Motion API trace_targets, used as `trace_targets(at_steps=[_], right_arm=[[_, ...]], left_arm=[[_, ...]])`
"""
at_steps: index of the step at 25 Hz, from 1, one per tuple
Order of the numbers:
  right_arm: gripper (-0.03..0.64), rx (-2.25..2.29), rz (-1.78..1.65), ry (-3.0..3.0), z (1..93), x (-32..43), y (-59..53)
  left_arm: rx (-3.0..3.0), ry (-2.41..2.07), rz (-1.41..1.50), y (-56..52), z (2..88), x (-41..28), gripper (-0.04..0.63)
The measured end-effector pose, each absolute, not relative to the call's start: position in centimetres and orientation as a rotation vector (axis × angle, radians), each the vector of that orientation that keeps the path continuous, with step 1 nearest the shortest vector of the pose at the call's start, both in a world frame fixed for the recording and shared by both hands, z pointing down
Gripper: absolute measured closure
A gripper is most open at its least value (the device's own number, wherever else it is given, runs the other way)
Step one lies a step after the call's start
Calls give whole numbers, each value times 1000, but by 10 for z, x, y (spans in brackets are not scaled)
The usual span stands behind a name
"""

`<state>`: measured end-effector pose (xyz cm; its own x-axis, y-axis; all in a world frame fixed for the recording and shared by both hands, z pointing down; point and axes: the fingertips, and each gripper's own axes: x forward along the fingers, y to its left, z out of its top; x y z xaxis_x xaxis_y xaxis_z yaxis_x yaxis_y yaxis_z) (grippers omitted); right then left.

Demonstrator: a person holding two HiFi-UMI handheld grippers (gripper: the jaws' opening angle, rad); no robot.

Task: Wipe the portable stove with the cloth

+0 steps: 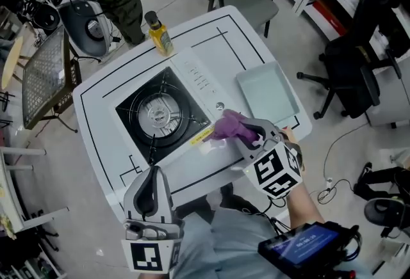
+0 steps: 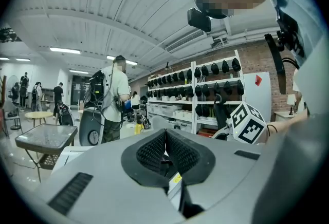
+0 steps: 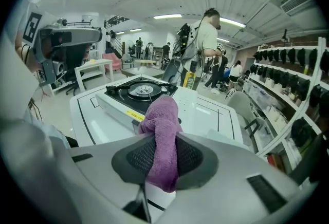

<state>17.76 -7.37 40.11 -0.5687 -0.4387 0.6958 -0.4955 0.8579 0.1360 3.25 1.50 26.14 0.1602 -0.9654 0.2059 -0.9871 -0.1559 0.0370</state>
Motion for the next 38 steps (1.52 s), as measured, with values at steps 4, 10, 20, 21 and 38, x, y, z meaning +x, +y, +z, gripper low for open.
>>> trace_targets(at_steps=[4,10,20,21,38], right_arm=[[511,780,112,-2342,364,196,-75],[511,915,99,-2548,282,211,-57],[511,999,-10,-2834,200,209,-3],[511,1000,-12,-2844,201,208,2],[512,1036,6,-2897,208,211,19]], left_arm=[[2308,-1926,181,21,245,50,575],[2407,-2005,26,36,187,68,577],[2431,-2196,-11,55,142,73,577],[2409,-2204,9,56,145,72,577],[2368,-2211,27,57,150,80,577]])
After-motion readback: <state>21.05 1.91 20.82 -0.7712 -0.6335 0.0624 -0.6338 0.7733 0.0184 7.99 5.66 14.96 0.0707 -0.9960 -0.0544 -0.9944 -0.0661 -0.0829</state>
